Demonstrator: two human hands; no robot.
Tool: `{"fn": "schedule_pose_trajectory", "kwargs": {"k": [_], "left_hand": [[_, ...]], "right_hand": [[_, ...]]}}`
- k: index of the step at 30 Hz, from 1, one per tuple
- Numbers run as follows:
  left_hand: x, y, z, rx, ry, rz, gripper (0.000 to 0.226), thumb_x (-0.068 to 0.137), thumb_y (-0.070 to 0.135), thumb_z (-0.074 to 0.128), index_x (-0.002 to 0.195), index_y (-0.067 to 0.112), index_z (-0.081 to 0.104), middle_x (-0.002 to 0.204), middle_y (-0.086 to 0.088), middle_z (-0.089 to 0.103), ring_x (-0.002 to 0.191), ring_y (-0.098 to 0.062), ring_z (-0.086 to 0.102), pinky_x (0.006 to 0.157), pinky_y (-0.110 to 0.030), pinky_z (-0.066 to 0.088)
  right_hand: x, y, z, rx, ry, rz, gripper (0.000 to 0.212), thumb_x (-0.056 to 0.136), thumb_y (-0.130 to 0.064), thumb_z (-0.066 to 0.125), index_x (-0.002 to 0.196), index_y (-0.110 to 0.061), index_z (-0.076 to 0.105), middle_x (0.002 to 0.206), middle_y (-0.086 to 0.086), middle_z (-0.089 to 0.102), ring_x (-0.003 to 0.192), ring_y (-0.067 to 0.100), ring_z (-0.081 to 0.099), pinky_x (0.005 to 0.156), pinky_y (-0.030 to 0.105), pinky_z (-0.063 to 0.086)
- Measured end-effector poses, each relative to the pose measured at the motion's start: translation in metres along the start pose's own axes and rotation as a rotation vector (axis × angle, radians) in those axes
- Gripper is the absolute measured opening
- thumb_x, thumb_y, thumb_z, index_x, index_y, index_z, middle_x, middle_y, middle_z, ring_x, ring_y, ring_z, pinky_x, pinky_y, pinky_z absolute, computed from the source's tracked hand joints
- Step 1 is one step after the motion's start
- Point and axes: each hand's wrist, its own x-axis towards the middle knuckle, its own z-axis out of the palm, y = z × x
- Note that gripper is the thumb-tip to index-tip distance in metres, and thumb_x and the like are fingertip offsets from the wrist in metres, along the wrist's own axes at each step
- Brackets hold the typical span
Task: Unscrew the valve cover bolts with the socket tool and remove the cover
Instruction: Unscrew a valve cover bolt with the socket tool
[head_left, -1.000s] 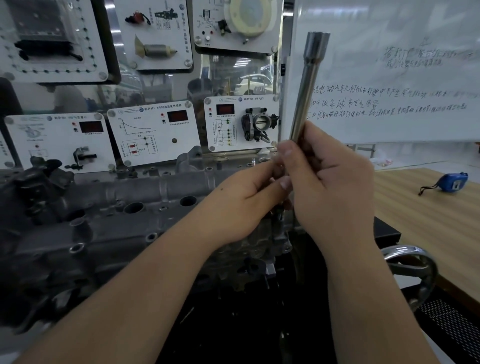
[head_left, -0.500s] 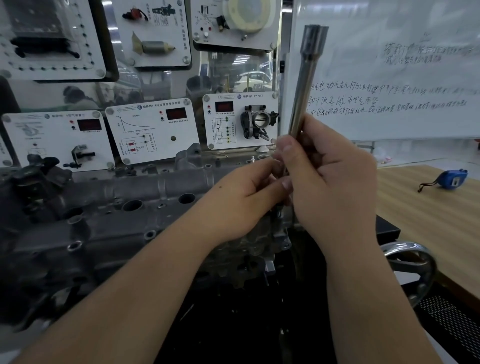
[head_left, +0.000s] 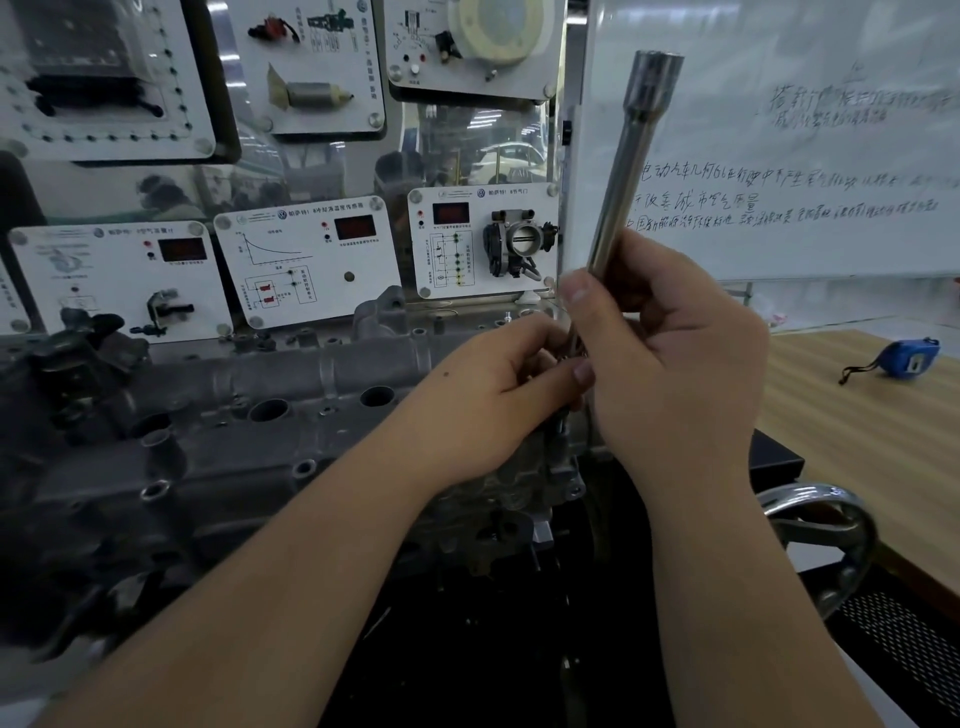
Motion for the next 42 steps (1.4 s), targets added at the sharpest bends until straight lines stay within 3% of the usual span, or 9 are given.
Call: {"fn": "schedule_pose_trajectory", "kwargs": {"k": [4, 8, 14, 19, 22, 27, 35, 39, 42], "left_hand": [[0.0005, -0.0007, -0.0010, 0.002, -0.023, 0.016, 0.015, 0.107, 0.034, 0.051, 0.101, 0.035, 0.064, 0.090, -0.004, 0.072, 0.083, -0.035, 0.066, 0.073, -0.050, 0.055], [-0.0004, -0.0026, -0.0023, -0.023, -0.045, 0.009, 0.020, 0.103, 0.037, 0.048, 0.111, 0.030, 0.066, 0.098, 0.001, 0.074, 0.092, -0.030, 0.068, 0.084, -0.054, 0.054], [0.0013, -0.0040, -0.0019, -0.056, -0.018, 0.001, 0.030, 0.096, 0.041, 0.050, 0.109, 0.020, 0.067, 0.098, -0.006, 0.075, 0.095, -0.043, 0.067, 0.085, -0.063, 0.053], [0.0013, -0.0028, -0.0016, -0.070, -0.010, -0.002, 0.025, 0.096, 0.041, 0.052, 0.106, 0.023, 0.066, 0.095, 0.006, 0.076, 0.089, -0.047, 0.066, 0.077, -0.064, 0.054], [0.0001, -0.0022, -0.0019, -0.057, 0.001, 0.009, 0.019, 0.098, 0.039, 0.053, 0.103, 0.026, 0.066, 0.093, 0.010, 0.076, 0.086, -0.046, 0.066, 0.073, -0.062, 0.054], [-0.0001, -0.0015, -0.0013, -0.075, -0.003, -0.003, 0.028, 0.097, 0.040, 0.056, 0.119, 0.025, 0.065, 0.103, -0.011, 0.074, 0.095, -0.046, 0.068, 0.079, -0.063, 0.056], [0.0007, -0.0036, -0.0001, -0.054, 0.018, -0.031, 0.020, 0.102, 0.032, 0.062, 0.116, 0.020, 0.065, 0.091, -0.008, 0.073, 0.084, -0.043, 0.067, 0.069, -0.062, 0.055], [-0.0001, -0.0015, -0.0011, -0.070, -0.006, -0.027, 0.025, 0.101, 0.038, 0.055, 0.118, 0.025, 0.067, 0.099, -0.005, 0.076, 0.093, -0.040, 0.070, 0.081, -0.061, 0.057], [0.0001, -0.0039, -0.0020, -0.073, -0.029, -0.025, 0.022, 0.106, 0.029, 0.052, 0.121, 0.022, 0.067, 0.106, -0.003, 0.076, 0.099, -0.025, 0.072, 0.092, -0.052, 0.056]], "right_hand": [[0.0002, -0.0018, -0.0011, 0.023, -0.062, 0.017, 0.015, 0.098, -0.027, 0.062, 0.107, -0.031, 0.072, 0.080, -0.008, 0.069, 0.063, 0.014, 0.066, 0.058, 0.022, 0.052], [0.0000, -0.0053, -0.0025, 0.010, -0.103, 0.001, 0.016, 0.101, -0.023, 0.055, 0.105, -0.022, 0.071, 0.084, -0.007, 0.071, 0.074, 0.012, 0.070, 0.060, 0.025, 0.058], [-0.0007, -0.0041, -0.0007, 0.098, -0.119, 0.056, 0.045, 0.102, -0.015, 0.051, 0.147, -0.017, 0.051, 0.104, -0.008, 0.076, 0.097, 0.005, 0.072, 0.067, 0.015, 0.056], [-0.0009, -0.0044, -0.0009, 0.109, -0.125, 0.051, 0.048, 0.103, -0.017, 0.049, 0.150, -0.018, 0.047, 0.106, -0.006, 0.076, 0.098, 0.007, 0.073, 0.073, 0.021, 0.059], [-0.0018, -0.0040, -0.0001, 0.118, -0.120, 0.047, 0.043, 0.102, -0.022, 0.049, 0.145, -0.025, 0.052, 0.106, -0.008, 0.076, 0.100, 0.008, 0.073, 0.071, 0.023, 0.058], [-0.0009, -0.0060, 0.0016, 0.104, -0.103, 0.016, 0.031, 0.097, -0.028, 0.055, 0.124, -0.044, 0.056, 0.099, -0.016, 0.075, 0.091, 0.009, 0.073, 0.065, 0.019, 0.056], [-0.0001, -0.0024, 0.0002, 0.044, -0.079, 0.025, 0.016, 0.096, -0.029, 0.063, 0.109, -0.036, 0.068, 0.084, -0.020, 0.070, 0.070, 0.004, 0.066, 0.064, 0.019, 0.051], [-0.0014, -0.0071, 0.0008, 0.007, -0.095, -0.001, 0.013, 0.098, -0.030, 0.056, 0.103, -0.037, 0.065, 0.086, -0.011, 0.070, 0.075, 0.014, 0.069, 0.061, 0.029, 0.056], [-0.0029, -0.0066, 0.0012, -0.023, -0.099, -0.003, 0.016, 0.099, -0.030, 0.053, 0.097, -0.021, 0.066, 0.085, -0.001, 0.068, 0.072, 0.018, 0.067, 0.061, 0.040, 0.055]]}}
